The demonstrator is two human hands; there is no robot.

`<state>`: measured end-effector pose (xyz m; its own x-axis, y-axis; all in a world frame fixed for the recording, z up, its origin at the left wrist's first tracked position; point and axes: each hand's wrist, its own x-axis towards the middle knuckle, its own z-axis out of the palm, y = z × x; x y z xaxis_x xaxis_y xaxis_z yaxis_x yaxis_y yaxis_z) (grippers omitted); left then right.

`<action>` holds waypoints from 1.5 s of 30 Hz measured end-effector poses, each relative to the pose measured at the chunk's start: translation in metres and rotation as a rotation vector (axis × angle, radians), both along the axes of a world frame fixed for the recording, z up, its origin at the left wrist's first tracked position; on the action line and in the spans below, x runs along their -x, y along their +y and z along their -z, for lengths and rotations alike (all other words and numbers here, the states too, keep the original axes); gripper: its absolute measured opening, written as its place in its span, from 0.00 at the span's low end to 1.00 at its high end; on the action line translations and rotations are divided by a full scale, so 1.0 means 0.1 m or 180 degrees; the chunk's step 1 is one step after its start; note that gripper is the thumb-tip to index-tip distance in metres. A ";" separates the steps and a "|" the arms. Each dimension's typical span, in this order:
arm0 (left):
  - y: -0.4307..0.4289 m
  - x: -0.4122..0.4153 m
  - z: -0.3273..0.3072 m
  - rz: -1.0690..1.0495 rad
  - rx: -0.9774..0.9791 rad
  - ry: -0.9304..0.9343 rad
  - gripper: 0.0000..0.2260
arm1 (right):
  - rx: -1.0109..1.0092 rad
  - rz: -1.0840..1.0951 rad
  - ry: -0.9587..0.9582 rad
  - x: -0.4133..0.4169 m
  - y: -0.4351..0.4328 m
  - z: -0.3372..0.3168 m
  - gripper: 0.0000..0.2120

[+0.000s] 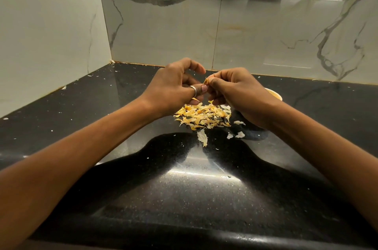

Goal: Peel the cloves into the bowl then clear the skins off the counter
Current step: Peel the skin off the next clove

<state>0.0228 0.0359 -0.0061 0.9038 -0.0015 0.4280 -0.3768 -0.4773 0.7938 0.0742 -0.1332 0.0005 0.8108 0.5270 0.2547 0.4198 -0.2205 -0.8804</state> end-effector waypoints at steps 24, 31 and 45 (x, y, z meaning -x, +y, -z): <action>0.06 -0.02 -0.03 0.0018 0.0407 0.0267 0.13 | 0.0266 0.0209 -0.0421 -0.10 -0.04 0.01 0.11; 0.06 -0.02 -0.03 -0.0046 0.0354 0.0274 0.14 | 0.0257 0.0241 -0.0412 -0.09 -0.06 -0.03 0.12; 0.05 -0.02 -0.01 -0.0046 0.0280 0.0295 0.14 | 0.0306 0.0351 -0.0846 -0.11 -0.09 -0.04 0.06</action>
<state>0.0252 0.0413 -0.0055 0.9391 0.0455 0.3406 -0.2935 -0.4091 0.8640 0.0849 -0.1422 0.0041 0.7761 0.4714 0.4188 0.6016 -0.3546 -0.7158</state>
